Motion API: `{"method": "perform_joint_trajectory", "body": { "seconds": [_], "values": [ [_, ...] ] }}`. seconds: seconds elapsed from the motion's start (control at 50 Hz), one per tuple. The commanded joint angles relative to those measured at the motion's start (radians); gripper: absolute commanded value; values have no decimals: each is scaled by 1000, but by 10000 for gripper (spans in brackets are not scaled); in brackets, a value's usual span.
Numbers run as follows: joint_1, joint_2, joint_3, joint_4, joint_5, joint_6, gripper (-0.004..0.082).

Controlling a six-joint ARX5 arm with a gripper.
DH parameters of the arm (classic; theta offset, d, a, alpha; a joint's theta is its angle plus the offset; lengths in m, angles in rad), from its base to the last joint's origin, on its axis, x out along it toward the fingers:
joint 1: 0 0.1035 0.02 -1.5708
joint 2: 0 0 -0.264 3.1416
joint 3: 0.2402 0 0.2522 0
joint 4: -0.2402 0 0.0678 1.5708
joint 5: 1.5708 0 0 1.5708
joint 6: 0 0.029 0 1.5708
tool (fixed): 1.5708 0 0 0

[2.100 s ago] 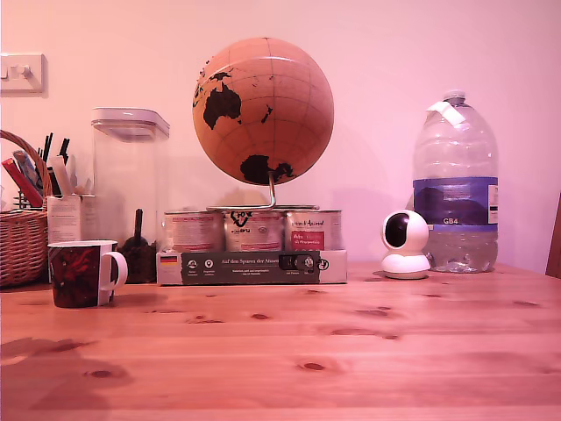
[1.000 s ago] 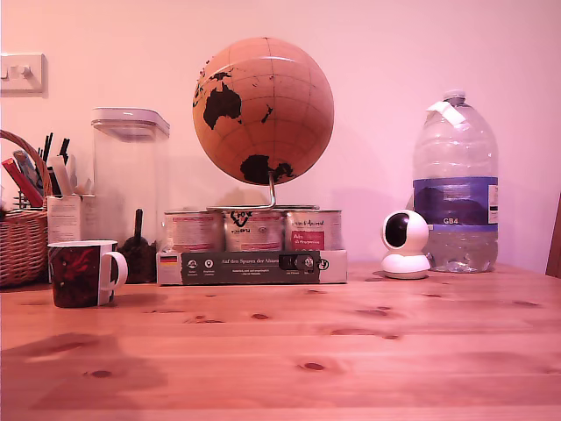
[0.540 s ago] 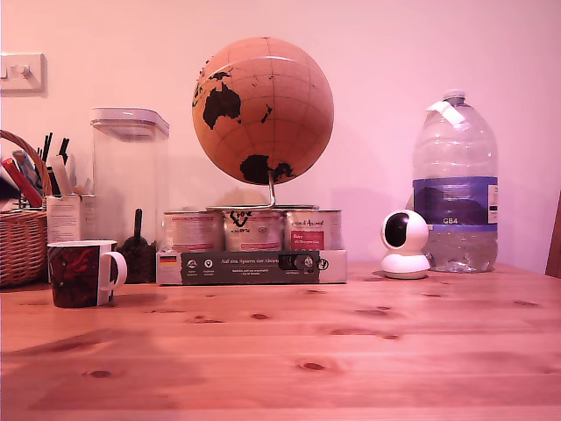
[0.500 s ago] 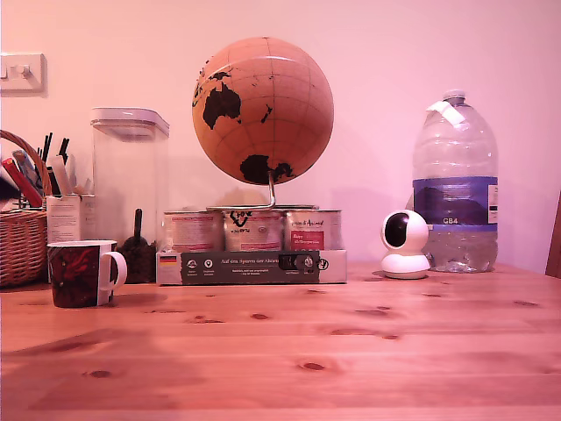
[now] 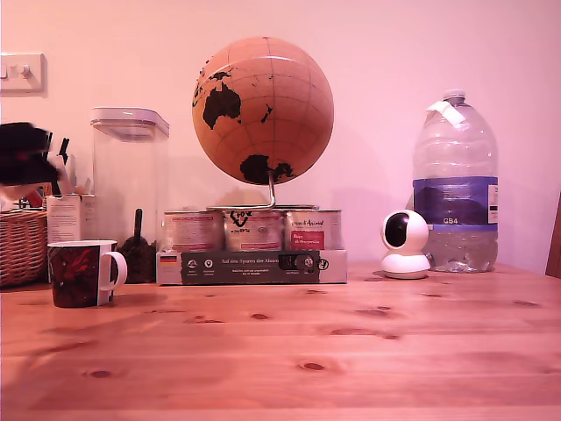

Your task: Pick up the coffee capsules from the table one by one and drop them inside the nearest coffee cup

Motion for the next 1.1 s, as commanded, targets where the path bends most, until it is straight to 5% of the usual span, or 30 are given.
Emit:
{"method": "perform_joint_trajectory", "body": {
  "seconds": [0.0,1.08],
  "values": [
    [-9,30,42,-10,-3,-5,289],
    [-34,339,553,-581,2,-5,289]
  ]
}}
